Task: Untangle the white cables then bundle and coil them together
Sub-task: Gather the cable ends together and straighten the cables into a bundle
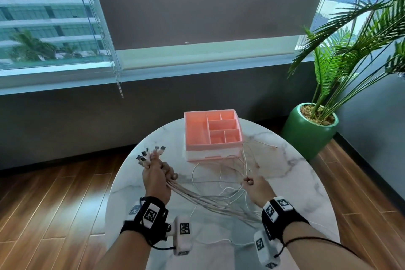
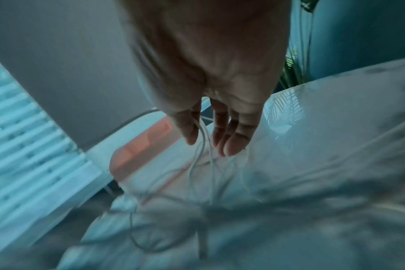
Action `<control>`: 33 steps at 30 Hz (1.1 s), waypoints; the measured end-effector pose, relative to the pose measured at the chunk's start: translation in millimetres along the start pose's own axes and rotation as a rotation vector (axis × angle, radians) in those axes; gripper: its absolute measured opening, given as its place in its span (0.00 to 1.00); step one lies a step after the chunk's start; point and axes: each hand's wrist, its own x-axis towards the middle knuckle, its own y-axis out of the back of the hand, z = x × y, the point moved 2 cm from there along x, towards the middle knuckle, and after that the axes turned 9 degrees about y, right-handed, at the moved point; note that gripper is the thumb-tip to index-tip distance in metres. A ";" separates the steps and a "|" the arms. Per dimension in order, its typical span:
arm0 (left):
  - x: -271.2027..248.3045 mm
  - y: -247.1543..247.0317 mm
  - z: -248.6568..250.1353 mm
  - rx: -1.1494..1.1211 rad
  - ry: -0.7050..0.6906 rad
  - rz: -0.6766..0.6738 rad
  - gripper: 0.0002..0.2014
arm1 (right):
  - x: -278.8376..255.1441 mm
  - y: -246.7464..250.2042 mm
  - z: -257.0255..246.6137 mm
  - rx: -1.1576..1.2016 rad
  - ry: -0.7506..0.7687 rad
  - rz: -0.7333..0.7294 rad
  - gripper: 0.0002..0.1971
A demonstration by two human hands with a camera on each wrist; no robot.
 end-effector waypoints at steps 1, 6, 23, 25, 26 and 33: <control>-0.7 -0.6 -2.4 0.026 0.016 -0.013 0.18 | 1.7 4.8 -4.2 0.142 -0.053 0.038 0.09; -11.4 -11.4 -17.2 0.251 0.063 -0.175 0.13 | 3.3 38.6 -75.0 1.021 -0.069 0.051 0.10; -28.8 -40.7 -7.7 0.366 0.123 -0.387 0.04 | -40.4 -1.3 -110.1 0.551 0.343 -0.348 0.22; -34.5 -41.6 -6.7 0.365 0.135 -0.448 0.06 | -26.7 -1.0 -99.5 0.590 0.292 -0.156 0.13; -37.1 -41.7 -5.8 0.374 0.136 -0.472 0.07 | -21.6 -2.2 -98.0 0.578 0.281 -0.127 0.15; -42.3 -40.7 9.1 0.250 0.101 -0.562 0.05 | -10.0 -36.9 -105.5 0.106 0.338 -0.490 0.06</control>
